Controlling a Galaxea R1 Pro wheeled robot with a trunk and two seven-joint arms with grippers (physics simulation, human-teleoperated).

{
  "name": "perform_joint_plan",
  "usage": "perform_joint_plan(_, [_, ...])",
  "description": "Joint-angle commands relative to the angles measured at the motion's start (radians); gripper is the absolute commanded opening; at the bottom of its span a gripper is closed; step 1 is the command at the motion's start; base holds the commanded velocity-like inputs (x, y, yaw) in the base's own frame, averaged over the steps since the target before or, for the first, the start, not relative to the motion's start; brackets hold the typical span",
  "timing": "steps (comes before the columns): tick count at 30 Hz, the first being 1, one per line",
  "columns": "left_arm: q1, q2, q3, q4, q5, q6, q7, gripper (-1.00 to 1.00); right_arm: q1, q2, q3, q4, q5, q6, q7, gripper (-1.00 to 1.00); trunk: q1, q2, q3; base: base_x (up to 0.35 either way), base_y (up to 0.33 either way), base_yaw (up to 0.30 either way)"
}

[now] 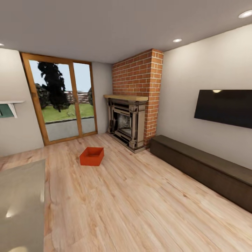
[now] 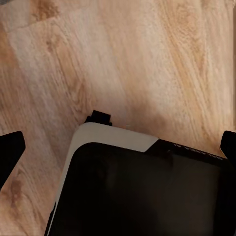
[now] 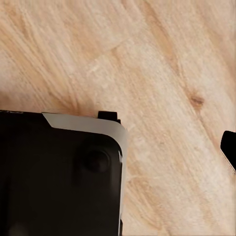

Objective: Move the two storage containers from the living room to the garage. In the garage, place one container on the floor and stack the other container on top of it (either order is fine).

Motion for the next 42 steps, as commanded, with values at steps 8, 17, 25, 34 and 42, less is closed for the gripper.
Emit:
perform_joint_plan(8, [-0.001,0.0,-0.008,0.0,0.008,-0.001,0.003,1.0,-0.001,0.0,0.01,0.003,-0.006,-0.004,0.001,1.0,0.001,-0.001,-0.002,0.323,0.0,0.0])
perform_joint_plan(17, [-0.001,0.0,-0.008,0.0,0.008,-0.001,0.003,1.0,-0.001,0.003,0.011,0.002,-0.005,-0.003,0.001,1.0,0.001,-0.001,-0.002,0.323,0.0,0.0])
perform_joint_plan(25, [-0.001,0.0,-0.008,0.0,0.008,-0.001,0.003,1.0,-0.001,0.006,0.008,0.002,-0.006,-0.006,0.001,1.0,0.001,-0.001,-0.002,0.323,0.0,0.0])
perform_joint_plan(34, [-0.001,0.0,-0.008,0.0,0.007,-0.001,0.003,1.0,-0.001,0.008,-0.003,0.003,-0.01,-0.006,0.001,1.0,0.001,-0.001,-0.002,0.323,0.0,0.0])
perform_joint_plan(42, [-0.001,0.0,-0.008,0.0,0.008,-0.001,0.003,1.0,-0.001,0.007,-0.004,0.003,-0.011,-0.006,0.001,1.0,0.001,-0.001,-0.002,0.323,0.0,0.0])
